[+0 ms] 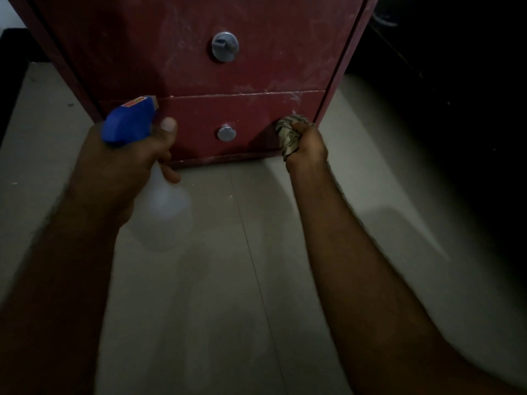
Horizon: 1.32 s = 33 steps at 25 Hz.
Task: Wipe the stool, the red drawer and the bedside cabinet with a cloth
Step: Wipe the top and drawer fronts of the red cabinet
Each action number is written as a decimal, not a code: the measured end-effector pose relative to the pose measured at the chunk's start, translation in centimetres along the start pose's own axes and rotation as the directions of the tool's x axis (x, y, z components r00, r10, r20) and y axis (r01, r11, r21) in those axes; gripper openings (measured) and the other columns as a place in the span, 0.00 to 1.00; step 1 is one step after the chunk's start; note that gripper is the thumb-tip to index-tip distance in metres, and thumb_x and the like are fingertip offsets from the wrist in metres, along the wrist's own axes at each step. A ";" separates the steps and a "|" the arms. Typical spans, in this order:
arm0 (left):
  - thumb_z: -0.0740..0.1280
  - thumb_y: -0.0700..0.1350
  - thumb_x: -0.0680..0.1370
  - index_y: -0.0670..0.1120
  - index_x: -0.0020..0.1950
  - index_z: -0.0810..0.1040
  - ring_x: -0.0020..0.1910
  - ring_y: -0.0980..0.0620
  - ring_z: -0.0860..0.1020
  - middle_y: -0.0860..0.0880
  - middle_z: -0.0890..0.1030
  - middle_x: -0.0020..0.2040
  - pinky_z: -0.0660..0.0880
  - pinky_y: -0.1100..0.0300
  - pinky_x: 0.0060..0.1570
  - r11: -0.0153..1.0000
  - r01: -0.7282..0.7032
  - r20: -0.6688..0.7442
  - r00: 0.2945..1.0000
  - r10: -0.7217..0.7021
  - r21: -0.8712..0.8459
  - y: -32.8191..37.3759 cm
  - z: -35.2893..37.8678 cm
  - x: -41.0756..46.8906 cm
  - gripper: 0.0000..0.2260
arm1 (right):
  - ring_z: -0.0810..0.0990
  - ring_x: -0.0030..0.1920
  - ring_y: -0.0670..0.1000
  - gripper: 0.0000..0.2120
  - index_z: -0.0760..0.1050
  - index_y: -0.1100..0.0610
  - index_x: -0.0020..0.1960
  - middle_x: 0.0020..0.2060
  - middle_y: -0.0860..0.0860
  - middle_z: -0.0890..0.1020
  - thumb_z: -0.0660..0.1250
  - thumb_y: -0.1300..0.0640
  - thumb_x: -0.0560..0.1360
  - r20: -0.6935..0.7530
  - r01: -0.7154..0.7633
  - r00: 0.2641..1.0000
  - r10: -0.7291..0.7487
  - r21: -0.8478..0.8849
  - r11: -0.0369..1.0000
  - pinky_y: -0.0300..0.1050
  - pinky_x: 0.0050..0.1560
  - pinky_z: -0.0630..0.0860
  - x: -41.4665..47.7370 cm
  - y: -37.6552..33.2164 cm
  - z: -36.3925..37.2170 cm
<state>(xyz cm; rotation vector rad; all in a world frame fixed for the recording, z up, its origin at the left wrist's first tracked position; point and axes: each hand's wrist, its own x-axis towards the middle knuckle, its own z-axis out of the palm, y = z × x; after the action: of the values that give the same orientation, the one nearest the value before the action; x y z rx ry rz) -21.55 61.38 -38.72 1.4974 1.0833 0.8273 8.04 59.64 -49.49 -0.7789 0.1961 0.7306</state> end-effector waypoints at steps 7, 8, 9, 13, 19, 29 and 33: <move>0.71 0.60 0.74 0.61 0.67 0.73 0.32 0.52 0.83 0.48 0.81 0.42 0.80 0.41 0.54 1.000 -0.031 0.007 1.000 0.031 0.004 0.1 0.2 0.1 0.22 | 0.83 0.35 0.56 0.12 0.78 0.69 0.52 0.43 0.60 0.83 0.61 0.78 0.75 -0.017 0.011 1.000 -0.010 0.049 0.999 0.45 0.33 0.82 -1.0 -0.4 0.0; 0.71 0.62 0.72 0.60 0.66 0.74 0.32 0.52 0.83 0.49 0.81 0.41 0.79 0.39 0.56 1.000 -0.023 0.001 1.000 0.023 0.002 0.2 0.2 0.2 0.23 | 0.82 0.33 0.55 0.12 0.78 0.68 0.52 0.42 0.59 0.82 0.60 0.78 0.75 -0.053 -0.003 0.999 0.006 0.054 0.999 0.45 0.34 0.82 -0.6 -0.2 0.0; 0.71 0.63 0.70 0.58 0.67 0.74 0.32 0.52 0.83 0.49 0.81 0.41 0.79 0.38 0.57 1.000 -0.011 -0.006 1.000 0.011 0.003 0.1 0.1 0.2 0.27 | 0.80 0.33 0.54 0.12 0.77 0.67 0.51 0.41 0.57 0.81 0.59 0.78 0.75 -0.069 -0.008 0.998 0.012 0.057 0.998 0.47 0.39 0.84 -0.4 -0.3 0.1; 0.73 0.69 0.66 0.54 0.71 0.73 0.32 0.51 0.84 0.49 0.81 0.42 0.81 0.41 0.52 1.000 0.002 -0.012 1.000 -0.002 0.009 0.1 -0.3 0.2 0.38 | 0.81 0.36 0.55 0.12 0.79 0.70 0.54 0.44 0.59 0.81 0.60 0.76 0.76 0.025 0.047 0.999 -0.048 0.026 0.999 0.49 0.48 0.84 -0.8 -1.9 1.6; 0.70 0.62 0.71 0.58 0.62 0.75 0.31 0.52 0.83 0.48 0.81 0.41 0.78 0.38 0.57 0.999 -0.030 -0.003 1.000 0.030 0.013 0.7 0.1 0.0 0.22 | 0.87 0.46 0.62 0.25 0.74 0.69 0.66 0.53 0.66 0.85 0.73 0.73 0.71 -0.095 0.219 0.968 -0.232 -0.132 0.967 0.53 0.43 0.86 -2.3 -3.3 2.2; 0.72 0.61 0.71 0.53 0.67 0.76 0.31 0.52 0.83 0.50 0.82 0.39 0.78 0.35 0.58 1.000 0.012 -0.014 1.000 -0.012 -0.005 -0.3 -0.4 -0.1 0.26 | 0.81 0.37 0.43 0.27 0.75 0.55 0.61 0.43 0.46 0.82 0.74 0.75 0.68 0.058 0.461 0.861 -0.505 -0.509 0.727 0.37 0.38 0.80 -4.3 0.6 3.8; 0.73 0.58 0.75 0.65 0.52 0.78 0.31 0.50 0.83 0.49 0.80 0.39 0.79 0.34 0.56 0.998 -0.027 0.020 0.999 0.028 -0.050 0.0 0.1 -0.2 0.08 | 0.83 0.45 0.50 0.29 0.73 0.51 0.58 0.48 0.51 0.83 0.77 0.75 0.66 0.164 0.454 0.881 -0.443 -0.551 0.700 0.38 0.45 0.82 -5.1 2.0 3.9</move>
<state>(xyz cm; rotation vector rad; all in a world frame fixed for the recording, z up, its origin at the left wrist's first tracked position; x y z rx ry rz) -21.54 61.22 -38.75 1.4790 1.0221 0.8508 2.53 60.66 -45.75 -1.3458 -0.2541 0.3127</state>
